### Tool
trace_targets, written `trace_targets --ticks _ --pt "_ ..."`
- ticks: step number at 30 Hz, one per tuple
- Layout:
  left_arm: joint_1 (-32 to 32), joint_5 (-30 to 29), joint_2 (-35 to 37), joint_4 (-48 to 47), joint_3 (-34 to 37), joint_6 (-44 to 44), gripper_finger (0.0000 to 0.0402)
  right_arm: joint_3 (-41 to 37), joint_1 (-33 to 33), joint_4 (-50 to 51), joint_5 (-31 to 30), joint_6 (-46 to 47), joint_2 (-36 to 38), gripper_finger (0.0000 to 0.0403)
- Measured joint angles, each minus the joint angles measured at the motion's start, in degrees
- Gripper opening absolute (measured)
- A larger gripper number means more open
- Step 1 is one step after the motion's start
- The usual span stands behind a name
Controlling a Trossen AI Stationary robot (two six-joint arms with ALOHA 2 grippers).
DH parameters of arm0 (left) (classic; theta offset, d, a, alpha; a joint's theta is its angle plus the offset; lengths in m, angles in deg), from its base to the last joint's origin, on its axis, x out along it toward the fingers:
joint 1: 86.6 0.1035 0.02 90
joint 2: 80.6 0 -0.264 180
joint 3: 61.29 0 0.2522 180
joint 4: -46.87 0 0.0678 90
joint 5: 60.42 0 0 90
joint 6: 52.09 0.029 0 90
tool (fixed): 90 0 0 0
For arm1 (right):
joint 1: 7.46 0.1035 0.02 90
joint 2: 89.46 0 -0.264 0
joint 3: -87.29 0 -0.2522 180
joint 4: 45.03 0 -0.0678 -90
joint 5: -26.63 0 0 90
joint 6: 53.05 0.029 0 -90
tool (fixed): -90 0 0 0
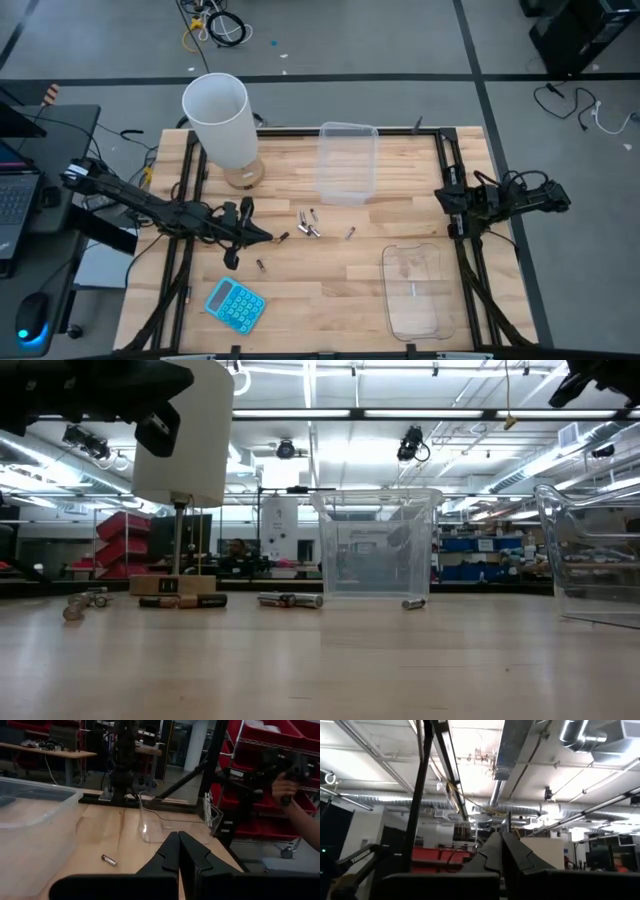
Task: Sort batteries
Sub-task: Put the brown battery into the top transparent bin
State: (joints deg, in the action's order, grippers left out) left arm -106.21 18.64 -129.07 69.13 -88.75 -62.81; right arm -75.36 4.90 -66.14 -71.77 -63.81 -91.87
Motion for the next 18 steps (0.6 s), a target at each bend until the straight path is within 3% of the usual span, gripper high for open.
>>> trace_targets --ticks 6,14,18 --pt "0.00 -0.25 0.09 2.96 -0.01 0.02 0.0002 6.68 0.00 -0.90 5.57 -2.28 -10.00 0.0002" --pt "0.00 -1.47 0.09 5.80 -0.01 0.00 0.0002 20.59 0.00 0.16 5.24 -5.70 -30.00 0.0000" --pt "0.00 -2.76 0.38 6.71 -0.01 0.00 0.0002 30.18 0.00 8.08 4.73 -5.92 -37.86 0.0000"
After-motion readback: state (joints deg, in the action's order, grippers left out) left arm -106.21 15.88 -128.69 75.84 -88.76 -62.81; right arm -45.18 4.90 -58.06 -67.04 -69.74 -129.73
